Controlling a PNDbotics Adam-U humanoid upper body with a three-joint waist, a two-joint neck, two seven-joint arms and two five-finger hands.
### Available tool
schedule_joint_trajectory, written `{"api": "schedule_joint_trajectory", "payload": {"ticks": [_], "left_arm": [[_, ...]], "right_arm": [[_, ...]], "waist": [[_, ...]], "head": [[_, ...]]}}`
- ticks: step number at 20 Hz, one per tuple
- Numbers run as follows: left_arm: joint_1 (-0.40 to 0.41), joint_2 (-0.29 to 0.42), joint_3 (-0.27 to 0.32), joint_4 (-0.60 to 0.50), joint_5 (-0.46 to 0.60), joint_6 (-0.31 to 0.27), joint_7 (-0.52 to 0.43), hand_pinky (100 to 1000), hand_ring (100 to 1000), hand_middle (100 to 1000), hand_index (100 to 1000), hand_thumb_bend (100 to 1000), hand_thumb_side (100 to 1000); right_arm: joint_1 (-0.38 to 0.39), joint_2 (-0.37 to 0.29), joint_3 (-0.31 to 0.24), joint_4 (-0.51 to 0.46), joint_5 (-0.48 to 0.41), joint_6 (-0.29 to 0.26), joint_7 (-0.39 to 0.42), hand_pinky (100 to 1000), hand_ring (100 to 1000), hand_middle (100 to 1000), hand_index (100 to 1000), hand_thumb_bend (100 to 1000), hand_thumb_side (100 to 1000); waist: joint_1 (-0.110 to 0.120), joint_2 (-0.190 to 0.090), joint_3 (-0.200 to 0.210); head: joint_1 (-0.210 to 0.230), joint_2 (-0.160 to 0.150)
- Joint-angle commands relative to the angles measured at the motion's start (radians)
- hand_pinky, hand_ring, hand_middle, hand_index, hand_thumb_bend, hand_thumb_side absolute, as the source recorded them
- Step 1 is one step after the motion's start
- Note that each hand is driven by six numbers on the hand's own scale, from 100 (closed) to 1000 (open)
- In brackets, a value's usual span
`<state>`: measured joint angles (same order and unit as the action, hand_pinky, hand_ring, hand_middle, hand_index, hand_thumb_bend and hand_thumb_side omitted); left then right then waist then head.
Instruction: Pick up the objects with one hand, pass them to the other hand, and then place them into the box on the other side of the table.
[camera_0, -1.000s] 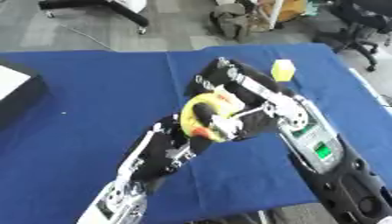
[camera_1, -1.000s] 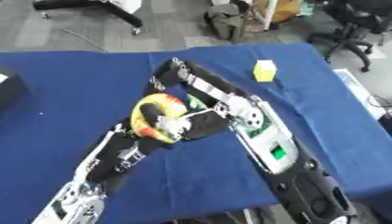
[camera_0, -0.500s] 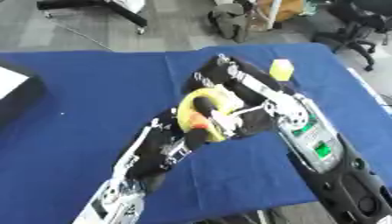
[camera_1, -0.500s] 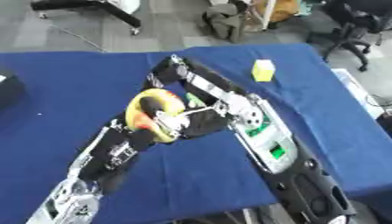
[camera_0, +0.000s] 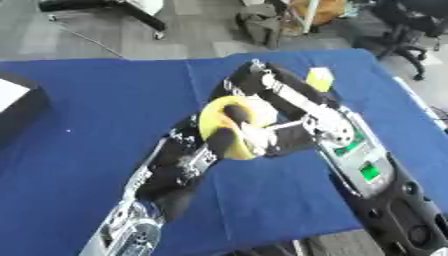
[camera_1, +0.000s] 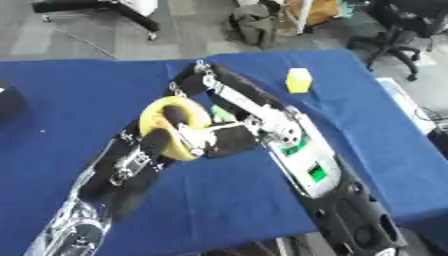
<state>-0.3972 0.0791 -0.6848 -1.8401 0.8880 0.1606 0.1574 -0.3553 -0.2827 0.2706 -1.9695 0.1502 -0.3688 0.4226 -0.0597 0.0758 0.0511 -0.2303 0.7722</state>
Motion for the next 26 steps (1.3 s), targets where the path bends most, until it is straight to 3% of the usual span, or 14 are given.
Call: {"api": "schedule_joint_trajectory", "payload": {"ticks": [1,7,9,12,18,26], "left_arm": [[-0.030,-0.020,0.019,-0.036,0.037,0.011,0.031,614,503,371,443,326,110],[-0.033,-0.017,0.014,-0.040,0.048,0.038,0.068,574,400,199,217,202,100],[-0.033,-0.015,0.013,-0.039,0.044,0.044,0.075,617,390,176,170,136,100],[-0.032,-0.014,0.010,-0.034,0.032,0.050,0.078,670,376,150,121,118,100],[-0.024,-0.011,0.002,-0.012,0.001,0.051,0.069,664,357,133,100,161,100],[-0.009,-0.009,-0.005,0.024,-0.041,0.044,0.049,667,364,141,100,146,100]], "right_arm": [[-0.004,-0.010,0.013,-0.016,0.025,-0.012,0.003,652,472,249,301,100,435],[-0.004,-0.013,0.015,-0.019,0.030,-0.008,-0.008,658,483,318,380,100,431],[-0.004,-0.014,0.016,-0.021,0.023,-0.004,-0.011,665,493,360,435,100,431],[-0.004,-0.016,0.017,-0.025,-0.005,0.005,-0.007,677,516,419,511,100,439],[-0.006,-0.016,-0.002,-0.030,-0.057,0.001,-0.017,691,561,508,615,100,466],[-0.007,-0.003,-0.053,-0.031,-0.113,-0.008,-0.076,695,573,528,653,100,470]], "waist": [[0.001,-0.016,-0.001],[0.002,-0.015,-0.002],[0.002,-0.015,-0.002],[0.002,-0.014,-0.002],[0.002,-0.015,-0.003],[0.002,-0.017,-0.006]], "head": [[-0.001,-0.002],[0.001,-0.002],[0.001,-0.002],[0.002,-0.002],[0.004,-0.002],[0.011,-0.002]]}}
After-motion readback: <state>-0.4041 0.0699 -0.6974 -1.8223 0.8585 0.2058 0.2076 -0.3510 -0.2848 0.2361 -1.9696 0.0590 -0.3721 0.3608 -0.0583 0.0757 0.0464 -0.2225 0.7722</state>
